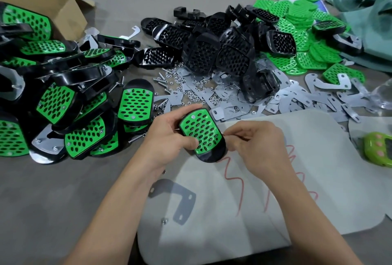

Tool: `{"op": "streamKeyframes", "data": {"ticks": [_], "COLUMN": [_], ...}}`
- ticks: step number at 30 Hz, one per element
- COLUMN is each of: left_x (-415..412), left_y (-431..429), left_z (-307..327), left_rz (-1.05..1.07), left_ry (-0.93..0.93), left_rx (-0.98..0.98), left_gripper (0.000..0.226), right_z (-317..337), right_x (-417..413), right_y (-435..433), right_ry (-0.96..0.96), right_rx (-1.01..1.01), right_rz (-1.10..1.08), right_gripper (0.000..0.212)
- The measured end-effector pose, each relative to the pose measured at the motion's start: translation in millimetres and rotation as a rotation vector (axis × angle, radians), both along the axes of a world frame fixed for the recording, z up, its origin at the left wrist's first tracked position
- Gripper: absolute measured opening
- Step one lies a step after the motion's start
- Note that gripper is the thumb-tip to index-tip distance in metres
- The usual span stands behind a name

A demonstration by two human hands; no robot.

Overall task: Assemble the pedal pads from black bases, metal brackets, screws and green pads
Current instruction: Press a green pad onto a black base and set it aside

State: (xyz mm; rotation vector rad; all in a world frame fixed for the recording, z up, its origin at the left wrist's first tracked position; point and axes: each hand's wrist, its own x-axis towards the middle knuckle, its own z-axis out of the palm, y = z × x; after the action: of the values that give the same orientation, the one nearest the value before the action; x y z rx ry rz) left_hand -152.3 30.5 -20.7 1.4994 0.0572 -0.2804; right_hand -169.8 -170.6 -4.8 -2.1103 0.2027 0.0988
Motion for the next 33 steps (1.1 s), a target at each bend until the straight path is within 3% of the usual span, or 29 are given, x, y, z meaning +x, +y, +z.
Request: {"op": "streamKeyframes", "data": {"ticks": [3, 10, 16, 20, 22, 29, 33], "left_x": [-0.6, -1.0, -1.6, -3.0, -2.9, -3.6, -2.1], "left_y": [0.1, -0.5, -2.1, -4.4, -5.8, -9.2, -10.9], "left_z": [-0.4, 0.0, 3.5, 6.6, 8.0, 12.2, 11.9], "left_rz": [0.013, 0.018, 0.024, 0.038, 0.043, 0.039, 0.03], "left_ry": [0.009, 0.021, 0.036, 0.026, 0.017, -0.016, -0.014], "left_rx": [-0.004, 0.02, 0.026, 0.042, 0.052, 0.056, 0.056], "left_gripper": [0.083, 0.079, 0.077, 0.077, 0.077, 0.078, 0.08], "right_z": [7.1, 12.3, 6.3, 2.0, 2.6, 7.8, 12.5], "right_x": [-4.5, -16.6, -18.8, -20.2, -22.1, -19.9, -26.6], "right_y": [-2.4, 5.3, 12.1, 15.2, 18.0, 12.8, 26.2], "right_ry": [-0.042, -0.025, -0.023, -0.158, -0.219, -0.06, -0.198], "right_rx": [0.096, 0.237, 0.119, -0.121, -0.174, 0.022, -0.291], "right_rz": [-0.095, -0.025, -0.044, -0.015, 0.013, -0.005, 0.076], "right_gripper": [0.02, 0.019, 0.025, 0.033, 0.028, 0.034, 0.009]}}
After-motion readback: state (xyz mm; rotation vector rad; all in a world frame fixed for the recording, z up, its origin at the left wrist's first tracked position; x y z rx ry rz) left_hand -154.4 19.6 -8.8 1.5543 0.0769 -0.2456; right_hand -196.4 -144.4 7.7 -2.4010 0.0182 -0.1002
